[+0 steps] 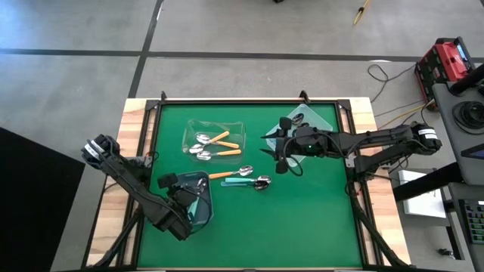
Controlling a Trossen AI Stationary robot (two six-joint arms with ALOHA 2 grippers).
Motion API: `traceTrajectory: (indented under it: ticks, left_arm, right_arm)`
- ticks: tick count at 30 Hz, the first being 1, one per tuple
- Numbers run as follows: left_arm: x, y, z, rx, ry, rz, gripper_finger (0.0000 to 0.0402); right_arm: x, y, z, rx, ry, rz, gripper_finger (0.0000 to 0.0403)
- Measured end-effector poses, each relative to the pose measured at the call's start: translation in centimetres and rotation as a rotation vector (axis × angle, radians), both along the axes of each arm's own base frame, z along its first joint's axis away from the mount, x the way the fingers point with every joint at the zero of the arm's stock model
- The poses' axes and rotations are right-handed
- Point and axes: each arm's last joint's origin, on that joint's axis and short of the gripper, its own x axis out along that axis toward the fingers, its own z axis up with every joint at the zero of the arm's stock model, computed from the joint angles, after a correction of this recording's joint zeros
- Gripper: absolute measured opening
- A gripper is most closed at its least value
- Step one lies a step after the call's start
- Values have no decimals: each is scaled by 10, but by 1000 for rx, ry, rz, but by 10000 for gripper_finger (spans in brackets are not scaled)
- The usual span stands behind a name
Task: Sort silverware by color (type)
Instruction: Put the light blue spoon into the gray bin
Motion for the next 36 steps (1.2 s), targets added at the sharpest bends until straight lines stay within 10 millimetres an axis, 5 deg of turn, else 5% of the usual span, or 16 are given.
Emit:
traceTrajectory:
  ticks: [36]
  left_arm:
    - [0, -1, -6, -49, -15, 45, 34]
  right_arm:
    - [0, 0, 0, -2, 2, 1, 185]
